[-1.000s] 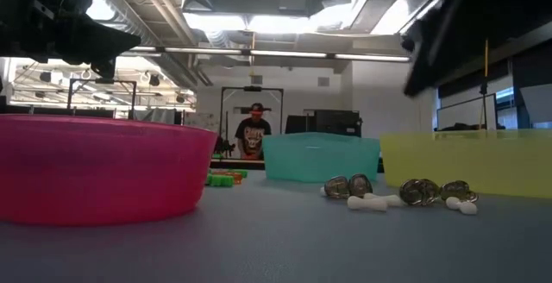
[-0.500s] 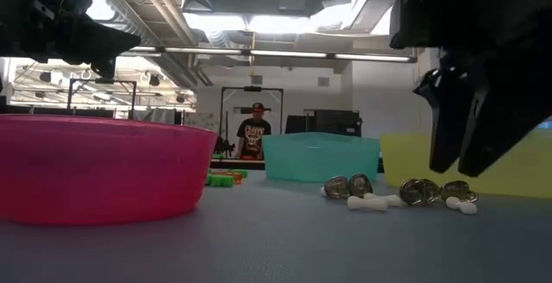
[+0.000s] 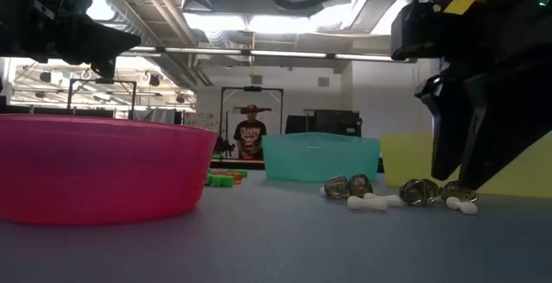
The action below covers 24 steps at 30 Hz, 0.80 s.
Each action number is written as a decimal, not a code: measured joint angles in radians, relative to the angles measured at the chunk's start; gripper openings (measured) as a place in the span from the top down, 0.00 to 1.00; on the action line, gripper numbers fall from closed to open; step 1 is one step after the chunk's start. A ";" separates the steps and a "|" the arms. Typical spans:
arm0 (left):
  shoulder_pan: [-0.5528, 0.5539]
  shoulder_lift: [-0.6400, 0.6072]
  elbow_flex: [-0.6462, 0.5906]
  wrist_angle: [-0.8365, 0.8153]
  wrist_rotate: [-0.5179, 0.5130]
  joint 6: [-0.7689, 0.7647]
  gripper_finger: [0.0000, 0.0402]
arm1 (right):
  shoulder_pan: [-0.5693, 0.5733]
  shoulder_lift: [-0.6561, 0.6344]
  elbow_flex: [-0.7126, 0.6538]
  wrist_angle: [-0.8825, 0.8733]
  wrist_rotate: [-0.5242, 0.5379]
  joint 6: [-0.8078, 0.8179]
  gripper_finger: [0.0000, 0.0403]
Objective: Sort Halloween decoration
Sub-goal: Put the black skull toy into the light yellow bin
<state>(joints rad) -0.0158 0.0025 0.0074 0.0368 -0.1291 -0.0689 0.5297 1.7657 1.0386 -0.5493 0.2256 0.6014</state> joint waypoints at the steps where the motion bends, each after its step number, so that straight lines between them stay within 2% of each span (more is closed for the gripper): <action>1: 0.000 0.000 0.000 0.000 0.000 0.000 1.00 | 0.000 0.000 0.000 0.000 0.000 0.000 0.46; 24: 0.000 0.000 0.000 -0.001 0.000 0.000 1.00 | 0.000 0.065 0.002 0.029 -0.026 0.000 0.46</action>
<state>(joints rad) -0.0160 0.0025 0.0074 0.0357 -0.1291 -0.0687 0.5301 1.8309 1.0409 -0.5205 0.1997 0.6018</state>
